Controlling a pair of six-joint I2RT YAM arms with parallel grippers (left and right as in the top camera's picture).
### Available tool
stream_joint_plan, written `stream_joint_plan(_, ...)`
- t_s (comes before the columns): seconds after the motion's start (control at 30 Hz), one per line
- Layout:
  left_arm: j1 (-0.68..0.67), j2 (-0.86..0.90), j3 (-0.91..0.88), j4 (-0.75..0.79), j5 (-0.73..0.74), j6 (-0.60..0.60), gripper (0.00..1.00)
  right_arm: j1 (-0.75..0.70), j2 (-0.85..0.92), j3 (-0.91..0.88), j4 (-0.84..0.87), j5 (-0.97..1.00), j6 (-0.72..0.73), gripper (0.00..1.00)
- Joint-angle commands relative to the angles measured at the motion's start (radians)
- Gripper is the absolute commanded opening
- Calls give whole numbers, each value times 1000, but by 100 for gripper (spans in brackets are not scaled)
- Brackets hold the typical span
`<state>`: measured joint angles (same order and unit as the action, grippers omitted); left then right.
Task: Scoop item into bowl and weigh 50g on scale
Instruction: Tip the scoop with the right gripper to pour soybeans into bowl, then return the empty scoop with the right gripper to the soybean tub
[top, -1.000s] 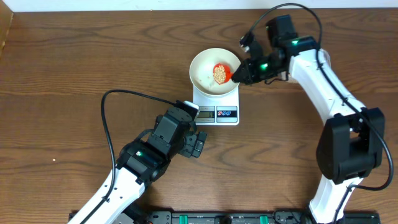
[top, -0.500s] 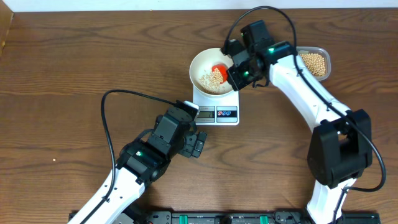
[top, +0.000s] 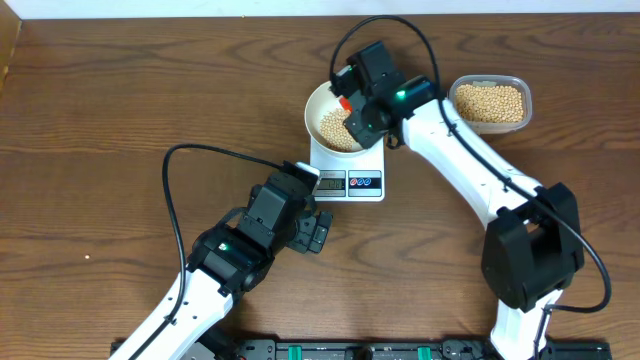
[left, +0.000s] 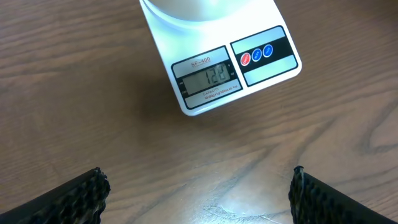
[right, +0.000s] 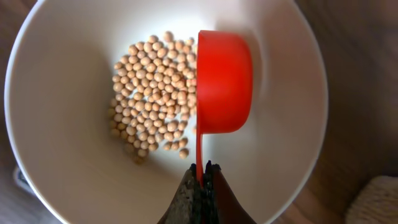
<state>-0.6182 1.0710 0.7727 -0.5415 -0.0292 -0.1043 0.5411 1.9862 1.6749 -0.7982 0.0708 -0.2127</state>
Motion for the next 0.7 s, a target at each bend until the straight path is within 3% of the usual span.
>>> stream_joint_plan(0.0,-2,1,7,1,-9,3,95,21,-48,27,2,88,-27,1)
stream_joint_plan(0.4,-2,1,7,1,-9,2,95,19,-140,27,-3,78,-31,1)
stream_joint_plan(0.67,-2,1,7,1,-9,2,95,-76,-218,27,-5,-169,-8,1)
